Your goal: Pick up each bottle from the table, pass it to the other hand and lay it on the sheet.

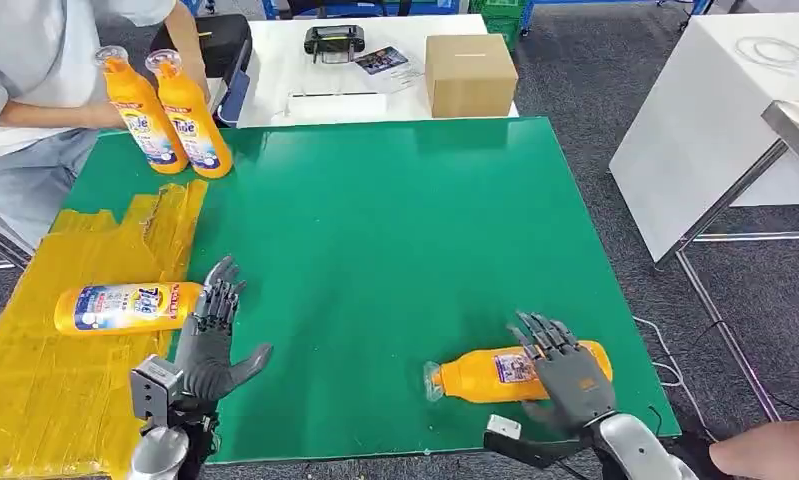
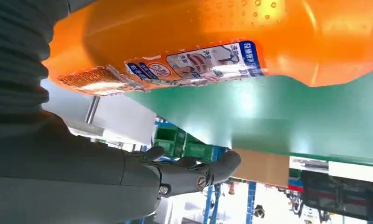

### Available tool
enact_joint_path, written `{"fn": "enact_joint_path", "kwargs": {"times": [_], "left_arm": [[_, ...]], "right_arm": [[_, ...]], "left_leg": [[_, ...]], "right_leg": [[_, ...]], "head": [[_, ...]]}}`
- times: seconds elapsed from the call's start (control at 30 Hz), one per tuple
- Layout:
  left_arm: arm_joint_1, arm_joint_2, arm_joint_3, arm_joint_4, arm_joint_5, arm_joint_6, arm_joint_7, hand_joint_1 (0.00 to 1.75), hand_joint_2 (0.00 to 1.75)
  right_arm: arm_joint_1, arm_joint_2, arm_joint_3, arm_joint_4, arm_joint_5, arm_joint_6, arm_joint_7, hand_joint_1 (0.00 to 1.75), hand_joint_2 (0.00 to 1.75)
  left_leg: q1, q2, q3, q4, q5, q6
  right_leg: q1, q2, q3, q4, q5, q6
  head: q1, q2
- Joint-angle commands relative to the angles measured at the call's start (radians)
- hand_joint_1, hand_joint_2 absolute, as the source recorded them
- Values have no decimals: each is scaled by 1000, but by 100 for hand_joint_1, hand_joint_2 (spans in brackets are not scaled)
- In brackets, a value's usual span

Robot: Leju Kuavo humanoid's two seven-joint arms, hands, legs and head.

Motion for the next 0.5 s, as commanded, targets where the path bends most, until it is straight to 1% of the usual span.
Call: {"fn": "enact_joint_path", "kwargs": {"times": [0.03,0.07,0.1,0.17,0.2,0.43,0.5], "left_arm": [[-34,1,1,63,5,-2,5,0,175],[-34,1,1,63,5,-2,5,0,175],[-34,1,1,63,5,-2,5,0,175],[-37,0,2,67,5,-2,5,0,175],[-39,-1,5,70,5,-3,5,0,175],[-55,-2,14,91,9,-10,4,0,175],[-61,-2,18,96,14,-17,3,0,175]], "right_arm": [[-33,40,-21,80,-1,5,0,0,175],[-33,40,-21,80,-1,5,0,0,175],[-33,40,-21,80,-1,5,0,0,175],[-37,42,-23,85,0,7,0,0,175],[-41,46,-28,93,4,11,-1,0,175],[-95,80,-65,172,27,19,0,0,175],[-106,75,-68,202,27,54,-6,0,175]], "left_leg": [[1,1,3,-1,-1,0],[1,1,4,-1,-2,0],[0,0,2,-1,0,0],[1,1,4,-1,-2,0],[0,0,2,-1,0,0],[1,1,3,-1,-1,0],[0,1,3,-1,-1,0]], "right_leg": [[1,0,4,-2,-1,-1],[2,0,5,-2,-1,-2],[0,0,2,-1,0,-1],[2,0,5,-2,-1,-2],[0,0,2,-1,0,-1],[1,0,3,-2,0,-1],[1,1,3,-2,0,-1]], "head": [[0,0],[0,0],[0,0],[0,0],[0,0],[0,0],[0,0]]}}
